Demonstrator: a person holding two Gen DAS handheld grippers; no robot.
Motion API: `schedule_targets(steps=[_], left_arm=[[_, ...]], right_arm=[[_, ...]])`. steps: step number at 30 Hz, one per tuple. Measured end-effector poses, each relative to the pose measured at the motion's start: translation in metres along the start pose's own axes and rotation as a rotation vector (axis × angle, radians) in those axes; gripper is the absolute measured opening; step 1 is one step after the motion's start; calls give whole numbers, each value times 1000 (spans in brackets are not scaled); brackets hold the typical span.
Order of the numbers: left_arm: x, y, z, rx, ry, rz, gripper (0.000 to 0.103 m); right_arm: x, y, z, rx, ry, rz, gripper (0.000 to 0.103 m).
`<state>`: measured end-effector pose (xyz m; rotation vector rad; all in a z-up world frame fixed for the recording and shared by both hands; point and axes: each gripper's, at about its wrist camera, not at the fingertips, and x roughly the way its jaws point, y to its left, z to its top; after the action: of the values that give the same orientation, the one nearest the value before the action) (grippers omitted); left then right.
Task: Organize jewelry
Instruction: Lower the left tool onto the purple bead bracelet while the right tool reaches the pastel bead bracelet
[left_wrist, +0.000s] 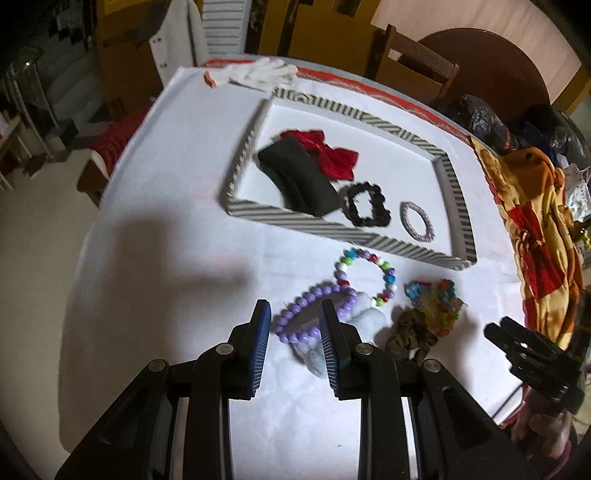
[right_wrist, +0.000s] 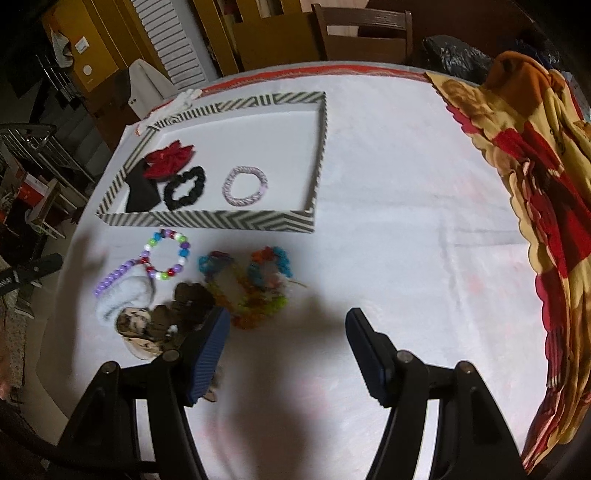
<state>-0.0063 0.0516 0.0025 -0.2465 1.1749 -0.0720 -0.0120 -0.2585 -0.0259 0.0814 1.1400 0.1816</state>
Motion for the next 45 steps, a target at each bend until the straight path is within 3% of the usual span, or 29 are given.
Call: schedule_targets(steps=[17,22,36,41,45], left_arm=[[48,-25,-9,113,159,-55,8],[54,-26,-4,135,178,-64,8],[69,-18,9,146,210,-52,8],[75,7,18,75,200,4,8],[86,15,19,80,213,38,8]], right_arm=[[22,-12,7,-34,22,59,64],[34,-13,17,-36,34,67,57],[81,-3,46,-98,109,43,54],[84,4,49,-148,82,5,39],[85,7,52,-157,74,26,26]])
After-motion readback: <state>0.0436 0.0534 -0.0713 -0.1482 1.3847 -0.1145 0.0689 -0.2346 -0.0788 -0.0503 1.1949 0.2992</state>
